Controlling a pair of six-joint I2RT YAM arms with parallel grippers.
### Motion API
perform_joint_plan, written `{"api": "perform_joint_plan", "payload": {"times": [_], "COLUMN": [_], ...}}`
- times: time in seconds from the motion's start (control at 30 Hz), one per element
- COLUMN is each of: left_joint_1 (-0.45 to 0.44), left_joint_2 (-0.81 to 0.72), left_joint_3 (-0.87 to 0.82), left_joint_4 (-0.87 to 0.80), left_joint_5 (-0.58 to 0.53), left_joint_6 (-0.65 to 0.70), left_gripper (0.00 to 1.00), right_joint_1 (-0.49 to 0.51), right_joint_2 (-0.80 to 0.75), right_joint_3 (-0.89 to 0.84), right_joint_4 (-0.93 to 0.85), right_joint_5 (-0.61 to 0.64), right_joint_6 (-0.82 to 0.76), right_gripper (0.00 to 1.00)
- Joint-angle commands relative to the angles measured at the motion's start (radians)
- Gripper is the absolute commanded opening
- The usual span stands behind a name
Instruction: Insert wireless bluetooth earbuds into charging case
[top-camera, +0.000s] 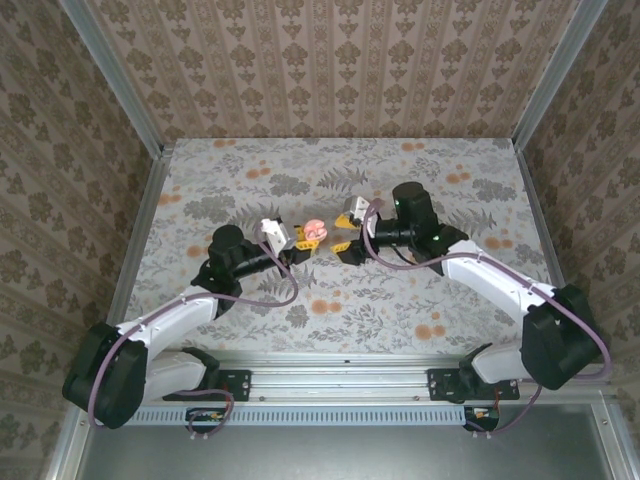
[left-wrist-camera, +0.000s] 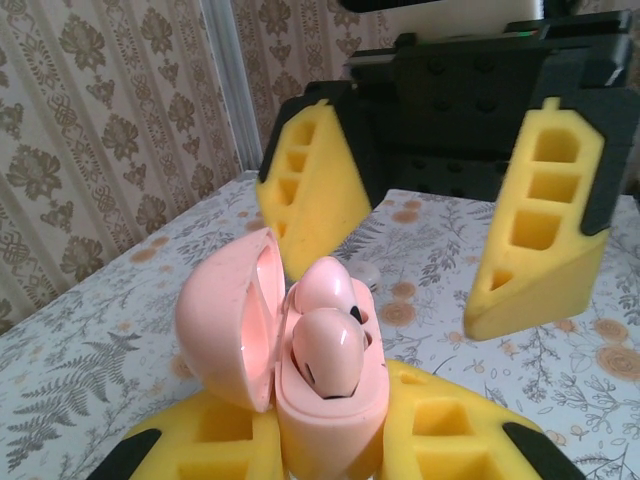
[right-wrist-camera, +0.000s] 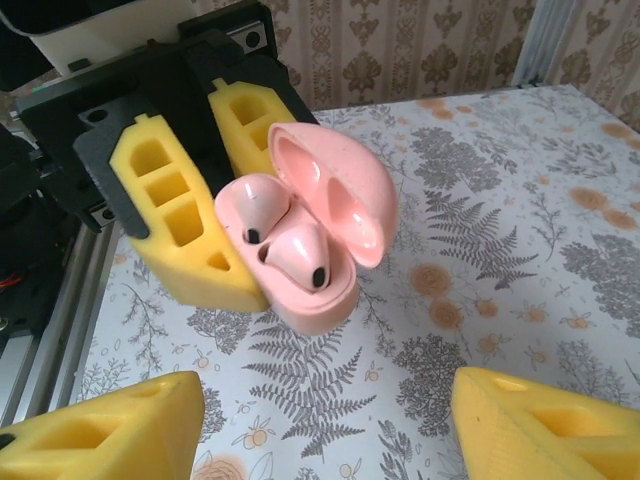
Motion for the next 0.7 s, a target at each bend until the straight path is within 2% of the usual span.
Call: {"api": "perform_joint_plan", "payload": {"times": [0.0,0.3,0.67], "left_joint_1": [-0.007,-0.009,-0.009], "left_joint_2": [-0.015,-0.009,0.02], "left_joint_3": [0.033,0.05,0.045], "left_joint_4": [-0.02,-0.052,-0.064], "left_joint_5": [0.043,0.049,0.034], "left_joint_6": [0.027,0.033,0.042], "left_gripper": [0.09,0.1,0.09], "right_joint_1": [0.013,0.044,0.039], "right_joint_2": [0.049,0.099,-0.027], "right_joint_3": [0.057,0.133,0.066], "right_joint_4": [-0.044,-0.077,-0.067], "right_joint_5": [-0.061,-0.101,-0.159], "right_joint_6": [-0.039,-0.102,-0.251], "right_gripper": [0.67,0.67,0.64]}}
